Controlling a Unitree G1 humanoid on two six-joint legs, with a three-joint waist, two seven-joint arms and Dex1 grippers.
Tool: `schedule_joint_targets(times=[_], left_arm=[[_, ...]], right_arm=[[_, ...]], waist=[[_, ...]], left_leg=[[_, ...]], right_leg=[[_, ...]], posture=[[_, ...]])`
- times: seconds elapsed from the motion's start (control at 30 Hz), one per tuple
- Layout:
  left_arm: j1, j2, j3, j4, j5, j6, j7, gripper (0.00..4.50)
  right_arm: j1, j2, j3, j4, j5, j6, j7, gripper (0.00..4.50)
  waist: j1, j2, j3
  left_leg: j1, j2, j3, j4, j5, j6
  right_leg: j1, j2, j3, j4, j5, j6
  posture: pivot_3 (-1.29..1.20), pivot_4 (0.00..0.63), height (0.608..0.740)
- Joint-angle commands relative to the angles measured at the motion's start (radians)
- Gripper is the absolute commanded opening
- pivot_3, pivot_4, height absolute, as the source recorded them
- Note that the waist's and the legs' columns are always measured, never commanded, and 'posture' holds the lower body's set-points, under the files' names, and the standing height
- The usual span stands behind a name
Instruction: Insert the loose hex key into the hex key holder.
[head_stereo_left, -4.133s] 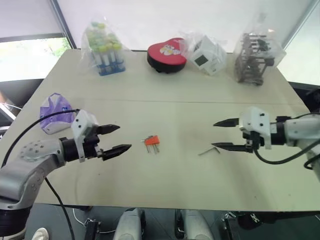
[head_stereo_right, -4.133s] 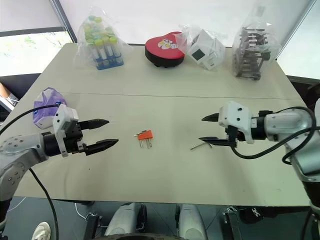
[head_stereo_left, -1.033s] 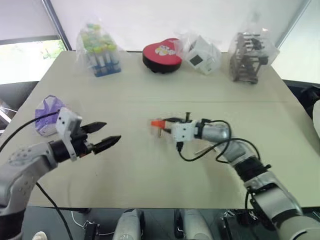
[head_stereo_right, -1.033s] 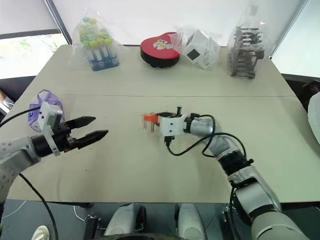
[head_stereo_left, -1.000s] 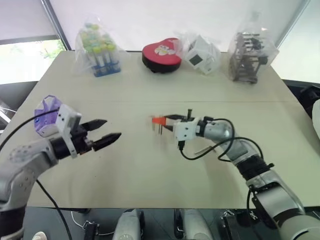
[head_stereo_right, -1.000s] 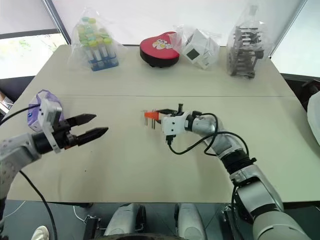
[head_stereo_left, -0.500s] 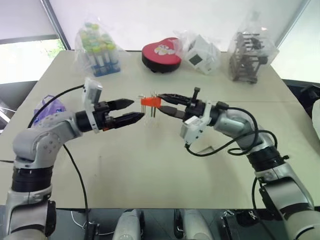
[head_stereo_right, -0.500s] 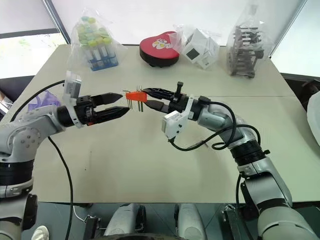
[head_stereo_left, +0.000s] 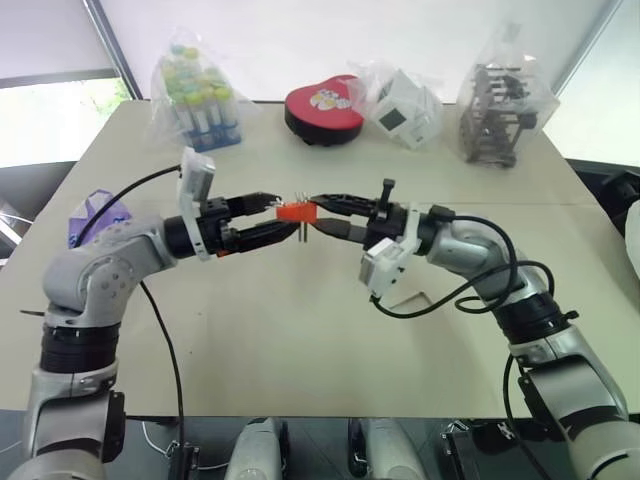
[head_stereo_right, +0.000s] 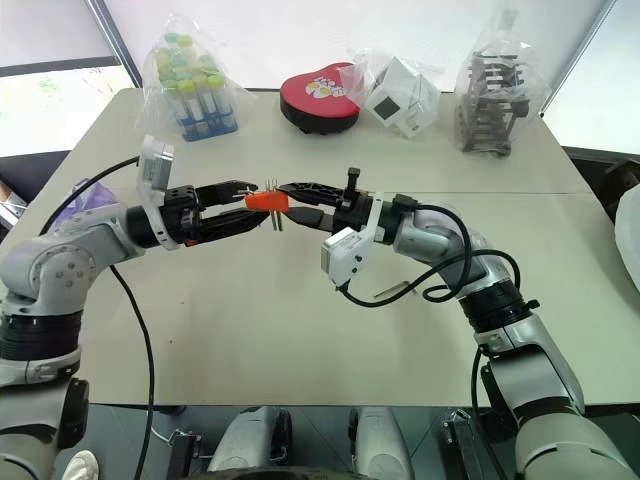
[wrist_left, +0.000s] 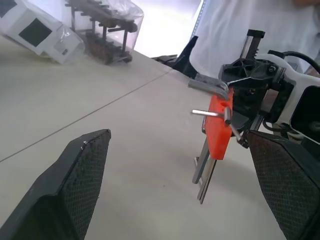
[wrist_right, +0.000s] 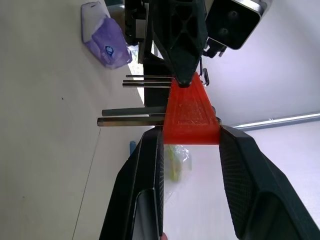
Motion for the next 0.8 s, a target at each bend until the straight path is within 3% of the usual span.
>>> schedule_joint_targets(times=[0.03, 0.2, 0.27, 0.5, 0.8], left_arm=[[-0.028, -0.006, -0.004, -0.006, 0.008, -0.015, -0.008, 4.5], [-0.033, -0.021, -0.008, -0.003, 0.014, -0.014, -0.01, 4.5], [-0.032, -0.024, -0.012, -0.001, 0.016, -0.015, -0.013, 3.69], [-0.038, -0.047, -0.025, 0.003, 0.025, -0.019, -0.02, 0.17], [-0.039, -0.052, -0.042, 0.005, 0.044, -0.028, -0.029, 0.07]], right_arm=[[-0.007, 0.01, -0.002, -0.055, 0.036, -0.006, 0.006, 0.98], [-0.003, 0.017, 0.0, -0.07, 0.039, 0.0, 0.016, 0.98], [-0.002, 0.017, 0.001, -0.076, 0.042, 0.001, 0.02, 0.98], [0.004, 0.013, 0.005, -0.093, 0.046, 0.013, 0.03, 0.98], [0.02, -0.005, 0.01, -0.095, 0.06, 0.012, 0.058, 0.98]], waist=[[0.0, 0.0, 0.0], [0.0, 0.0, 0.0], [0.0, 0.0, 0.0], [0.001, 0.0, 0.0], [0.001, 0.0, 0.0]], left_leg=[[0.0, 0.0, 0.0, 0.0, 0.0, 0.0], [0.0, 0.0, 0.0, 0.0, 0.0, 0.0], [0.0, 0.0, 0.0, 0.0, 0.0, 0.0], [0.0, 0.0, 0.0, 0.0, 0.0, 0.0], [0.0, 0.0, 0.0, 0.0, 0.0, 0.0]], right_leg=[[0.0, 0.0, 0.0, 0.0, 0.0, 0.0], [0.0, 0.0, 0.0, 0.0, 0.0, 0.0], [0.0, 0.0, 0.0, 0.0, 0.0, 0.0], [0.0, 0.0, 0.0, 0.0, 0.0, 0.0], [0.0, 0.0, 0.0, 0.0, 0.0, 0.0]], posture=[[0.0, 0.15, 0.74], [0.0, 0.15, 0.74], [0.0, 0.15, 0.74], [0.0, 0.15, 0.74], [0.0, 0.15, 0.74]])
